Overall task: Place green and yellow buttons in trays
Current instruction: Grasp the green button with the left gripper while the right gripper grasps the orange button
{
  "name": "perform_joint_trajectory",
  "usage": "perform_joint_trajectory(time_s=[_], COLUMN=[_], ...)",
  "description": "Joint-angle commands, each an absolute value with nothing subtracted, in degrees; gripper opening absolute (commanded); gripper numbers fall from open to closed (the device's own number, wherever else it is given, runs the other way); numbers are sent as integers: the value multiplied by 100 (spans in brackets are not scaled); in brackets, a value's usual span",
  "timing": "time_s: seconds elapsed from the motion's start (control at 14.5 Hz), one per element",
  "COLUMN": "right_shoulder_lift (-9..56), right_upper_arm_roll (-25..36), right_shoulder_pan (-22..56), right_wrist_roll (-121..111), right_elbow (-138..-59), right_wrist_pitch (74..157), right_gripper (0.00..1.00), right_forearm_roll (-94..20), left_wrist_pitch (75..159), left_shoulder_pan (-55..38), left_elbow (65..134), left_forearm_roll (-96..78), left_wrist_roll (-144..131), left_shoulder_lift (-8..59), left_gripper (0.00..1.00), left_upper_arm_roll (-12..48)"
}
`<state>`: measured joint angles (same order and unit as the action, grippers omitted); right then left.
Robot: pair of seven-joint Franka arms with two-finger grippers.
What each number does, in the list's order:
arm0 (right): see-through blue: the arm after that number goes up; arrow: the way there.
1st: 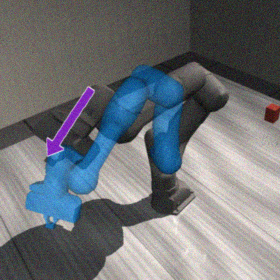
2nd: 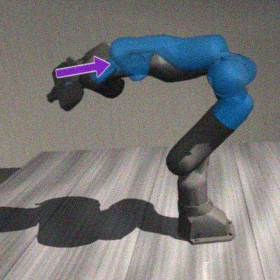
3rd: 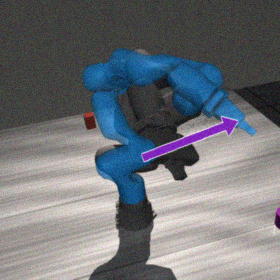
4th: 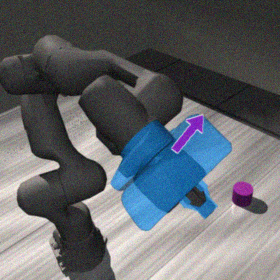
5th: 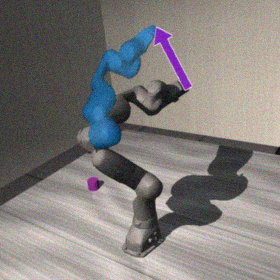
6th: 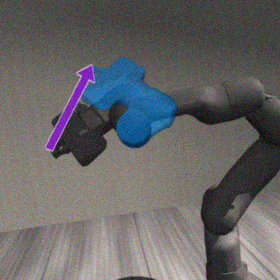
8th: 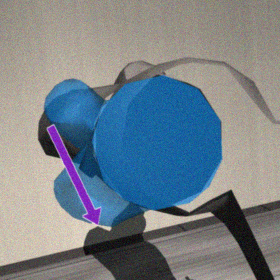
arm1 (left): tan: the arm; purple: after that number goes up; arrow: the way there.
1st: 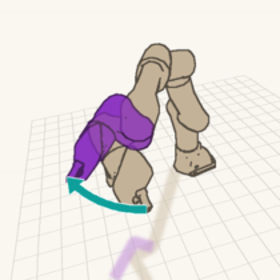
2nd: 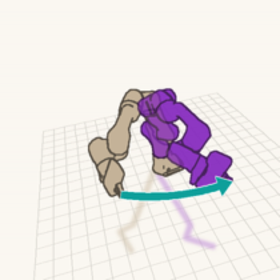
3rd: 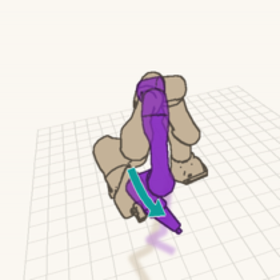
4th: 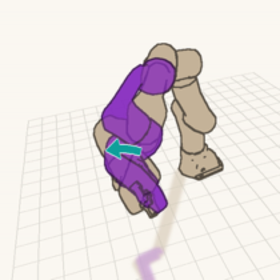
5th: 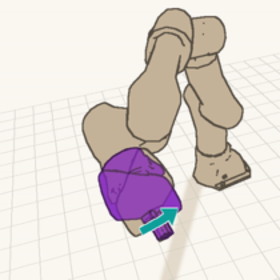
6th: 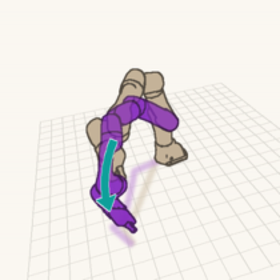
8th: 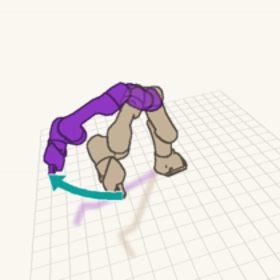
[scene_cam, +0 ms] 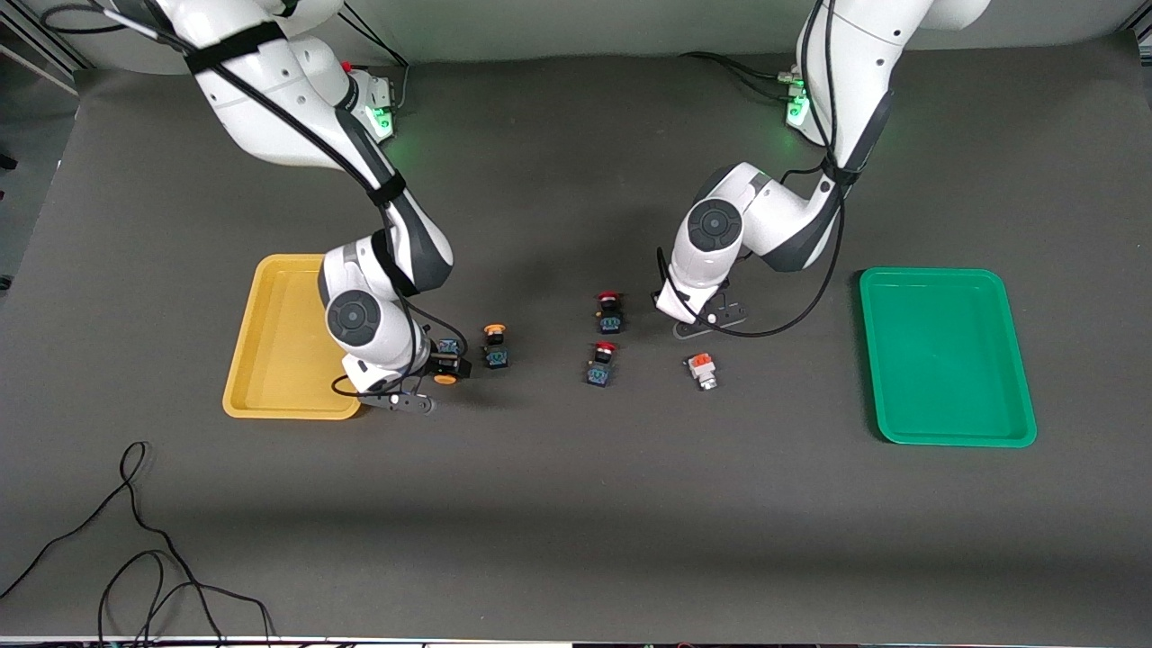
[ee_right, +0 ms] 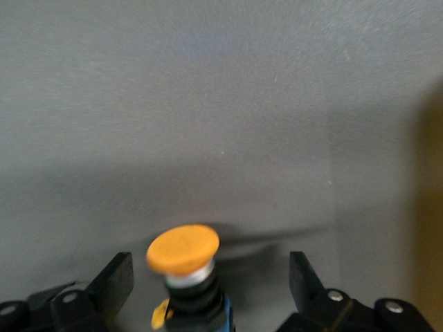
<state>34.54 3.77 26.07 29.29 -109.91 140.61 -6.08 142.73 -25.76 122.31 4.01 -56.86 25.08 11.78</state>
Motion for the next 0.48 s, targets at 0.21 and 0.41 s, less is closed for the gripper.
perform_joint_trajectory(time_s=[0.21, 0.41], right_shoulder_lift=[3384, 3244], right_upper_arm_roll=[387, 396], right_shoulder_pan=[2646, 2637], right_wrist_roll=[3041, 2910], right_elbow=[-11074, -11092], right_wrist_pitch=[14081, 13887], right_gripper=[14, 0], right_forearm_roll=[-650, -650], left_wrist_pitch=[12821, 11001], left_shoulder_pan=[-2086, -1584], left_elbow=[11464, 10339], left_forearm_roll=[379, -412], left_wrist_roll=[-5382, -4127], left_shoulder_lift=[1856, 1355], left_gripper=[5, 2], left_upper_arm_roll=[1133, 1116])
